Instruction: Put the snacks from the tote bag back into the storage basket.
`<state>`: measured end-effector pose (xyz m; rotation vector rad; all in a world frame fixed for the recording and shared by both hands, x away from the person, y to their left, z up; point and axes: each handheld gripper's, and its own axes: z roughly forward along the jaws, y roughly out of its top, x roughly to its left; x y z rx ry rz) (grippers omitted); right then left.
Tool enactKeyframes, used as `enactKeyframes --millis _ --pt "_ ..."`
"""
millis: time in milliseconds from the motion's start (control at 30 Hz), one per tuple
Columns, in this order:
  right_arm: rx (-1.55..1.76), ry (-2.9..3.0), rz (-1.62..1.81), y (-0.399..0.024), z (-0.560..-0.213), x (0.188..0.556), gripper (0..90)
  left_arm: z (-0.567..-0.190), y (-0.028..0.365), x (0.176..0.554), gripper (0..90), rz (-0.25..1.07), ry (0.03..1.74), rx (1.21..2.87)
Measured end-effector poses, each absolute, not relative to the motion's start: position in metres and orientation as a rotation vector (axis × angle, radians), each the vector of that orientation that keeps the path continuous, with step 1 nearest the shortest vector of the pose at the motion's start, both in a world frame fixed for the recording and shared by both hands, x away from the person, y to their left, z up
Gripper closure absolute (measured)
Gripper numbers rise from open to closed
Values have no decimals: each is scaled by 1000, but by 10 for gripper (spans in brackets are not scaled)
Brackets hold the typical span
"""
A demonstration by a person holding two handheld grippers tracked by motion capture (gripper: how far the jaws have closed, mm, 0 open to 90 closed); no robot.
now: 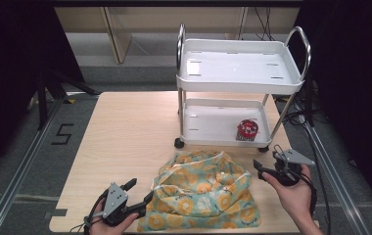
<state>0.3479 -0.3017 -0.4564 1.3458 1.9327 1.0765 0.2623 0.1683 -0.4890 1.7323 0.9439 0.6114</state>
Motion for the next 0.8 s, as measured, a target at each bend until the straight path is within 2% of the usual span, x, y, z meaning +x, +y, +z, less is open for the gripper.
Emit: enactKeyframes --millis 800 --pt "1304 1950 1115 -318 -478 333 228 -488 168 261 290 612 931 1741"
